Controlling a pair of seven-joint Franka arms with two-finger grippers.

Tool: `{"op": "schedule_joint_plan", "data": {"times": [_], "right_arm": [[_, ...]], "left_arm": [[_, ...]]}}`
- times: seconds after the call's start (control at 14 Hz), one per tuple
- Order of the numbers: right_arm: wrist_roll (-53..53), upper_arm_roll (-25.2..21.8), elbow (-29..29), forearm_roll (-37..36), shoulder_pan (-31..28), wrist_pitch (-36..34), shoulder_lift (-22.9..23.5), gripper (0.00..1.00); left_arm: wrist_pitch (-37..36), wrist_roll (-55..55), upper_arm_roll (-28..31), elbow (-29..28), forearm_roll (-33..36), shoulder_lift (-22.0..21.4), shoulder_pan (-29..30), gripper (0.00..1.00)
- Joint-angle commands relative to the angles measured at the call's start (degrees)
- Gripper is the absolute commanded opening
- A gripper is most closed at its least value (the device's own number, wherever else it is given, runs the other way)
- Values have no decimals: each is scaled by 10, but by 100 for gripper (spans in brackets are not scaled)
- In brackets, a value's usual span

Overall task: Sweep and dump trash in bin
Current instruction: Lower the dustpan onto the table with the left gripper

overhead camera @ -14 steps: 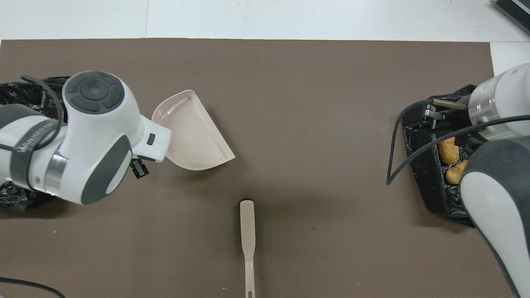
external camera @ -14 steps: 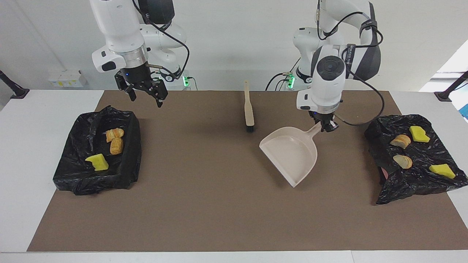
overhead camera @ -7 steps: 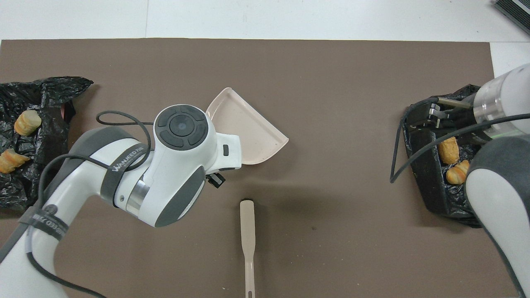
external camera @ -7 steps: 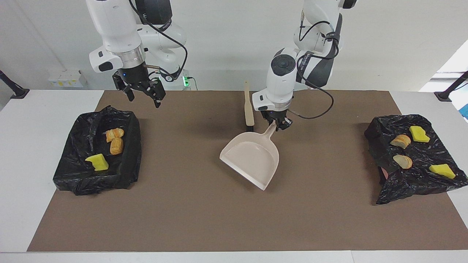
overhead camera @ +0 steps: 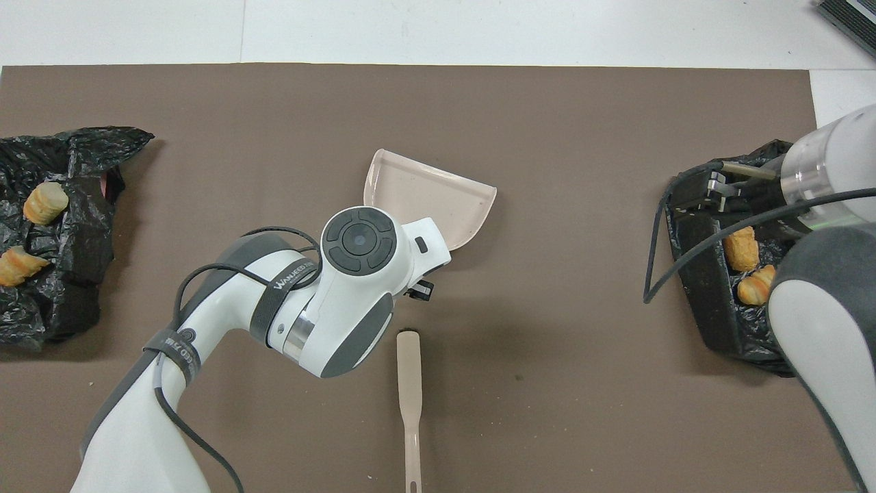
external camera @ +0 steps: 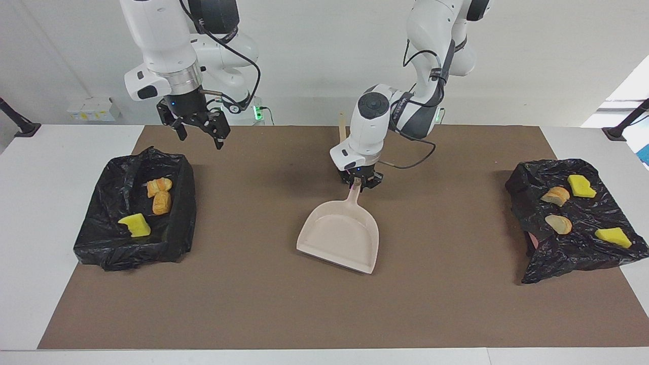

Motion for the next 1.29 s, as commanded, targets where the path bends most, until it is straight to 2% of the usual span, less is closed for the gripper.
{"op": "schedule_joint_plan", "data": {"times": [0.0,0.14,0.21,0.29,0.57,0.71,0.93,1.21], "right_arm": [[-22,2,-1,14,-6,0,-1,100],[-21,2,-1,14,-6,0,-1,100],[-21,2,-1,14,-6,0,-2,100],[-21,2,0,14,-6,0,-1,100],[-20,1,0,14,-16,0,-1,100],[-20,1,0,14,-22,0,-1,100],[-20,1,0,14,-23,0,-1,100],[-20,1,0,14,-25,0,0,100]], "left_arm": [[50,-17,7,-46,-51,-24,2,0],[74,-20,6,-61,-60,-18,1,0],[76,-20,7,-61,-60,-11,1,6],[82,-19,7,-60,-60,-10,1,99],[59,-10,12,-47,-59,-21,3,100],[14,-10,16,-25,-59,-37,11,100],[-38,-10,16,1,-58,-46,48,100],[-41,-8,16,9,-51,-63,126,100]]}}
